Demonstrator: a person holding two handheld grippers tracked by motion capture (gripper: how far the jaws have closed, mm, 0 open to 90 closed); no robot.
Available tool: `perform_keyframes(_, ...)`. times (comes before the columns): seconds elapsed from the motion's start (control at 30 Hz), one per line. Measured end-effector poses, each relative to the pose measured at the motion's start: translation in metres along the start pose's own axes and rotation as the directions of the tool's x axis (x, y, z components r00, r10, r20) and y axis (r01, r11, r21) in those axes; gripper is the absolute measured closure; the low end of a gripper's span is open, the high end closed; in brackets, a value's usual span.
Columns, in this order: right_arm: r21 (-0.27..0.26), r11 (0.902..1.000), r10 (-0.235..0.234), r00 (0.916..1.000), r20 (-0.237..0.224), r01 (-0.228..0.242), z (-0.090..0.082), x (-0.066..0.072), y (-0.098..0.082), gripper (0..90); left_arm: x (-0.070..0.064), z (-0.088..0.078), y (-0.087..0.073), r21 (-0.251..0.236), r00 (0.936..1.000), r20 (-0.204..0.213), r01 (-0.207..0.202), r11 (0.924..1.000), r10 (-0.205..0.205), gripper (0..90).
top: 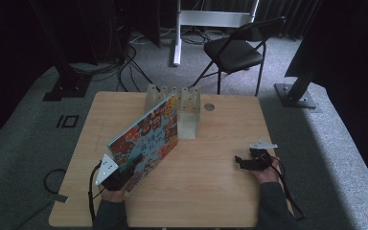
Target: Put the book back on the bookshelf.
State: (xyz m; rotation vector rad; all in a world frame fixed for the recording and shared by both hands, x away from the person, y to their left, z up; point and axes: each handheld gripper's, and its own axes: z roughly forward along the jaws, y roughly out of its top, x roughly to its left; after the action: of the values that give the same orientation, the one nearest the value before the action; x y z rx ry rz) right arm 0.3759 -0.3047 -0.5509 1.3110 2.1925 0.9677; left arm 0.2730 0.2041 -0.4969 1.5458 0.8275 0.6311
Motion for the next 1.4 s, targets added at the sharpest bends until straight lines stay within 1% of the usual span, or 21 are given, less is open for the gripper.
perform_keyframes(0.23, 0.000, 1.0000, 0.001, 1.0000, 0.000, -0.001, 0.000, 0.000, 0.000, 19.0, 0.000, -0.002, 0.000, -0.005, 0.9999, -0.014, 0.008, 1.0000, -0.008, 81.0)
perform_keyframes(0.37, 0.000, 1.0000, 0.000, 1.0000, 0.000, 0.000, 0.000, 0.000, 0.000, 19.0, 0.001, -0.004, -0.001, -0.003, 0.9997, -0.025, 0.006, 1.0000, -0.006, 81.0)
perform_keyframes(0.53, 0.000, 1.0000, 0.001, 1.0000, 0.000, -0.001, 0.000, 0.000, 0.000, 19.1, 0.001, -0.006, -0.001, -0.005, 0.9991, -0.039, 0.017, 0.9998, -0.017, 81.0)
perform_keyframes(0.73, 0.000, 1.0000, 0.002, 1.0000, 0.000, -0.002, 0.000, 0.000, 0.000, 19.1, 0.001, -0.009, -0.001, -0.008, 0.9982, -0.056, 0.020, 0.9998, -0.020, 81.0)
perform_keyframes(1.0, 0.000, 1.0000, 0.002, 1.0000, 0.000, -0.002, 0.000, 0.000, 0.000, 19.1, 0.001, -0.010, -0.002, -0.014, 0.9977, -0.061, 0.030, 0.9995, -0.031, 81.1)
perform_keyframes(1.2, 0.000, 1.0000, 0.002, 1.0000, 0.000, -0.002, 0.000, 0.000, 0.000, 19.1, 0.000, -0.011, 0.001, -0.010, 0.9975, -0.065, 0.026, 0.9996, -0.026, 81.2)
perform_keyframes(1.4, 0.000, 1.0000, 0.002, 1.0000, 0.000, -0.002, 0.000, 0.000, 0.000, 19.1, 0.001, -0.013, 0.004, -0.011, 0.9970, -0.069, 0.034, 0.9994, -0.035, 81.3)
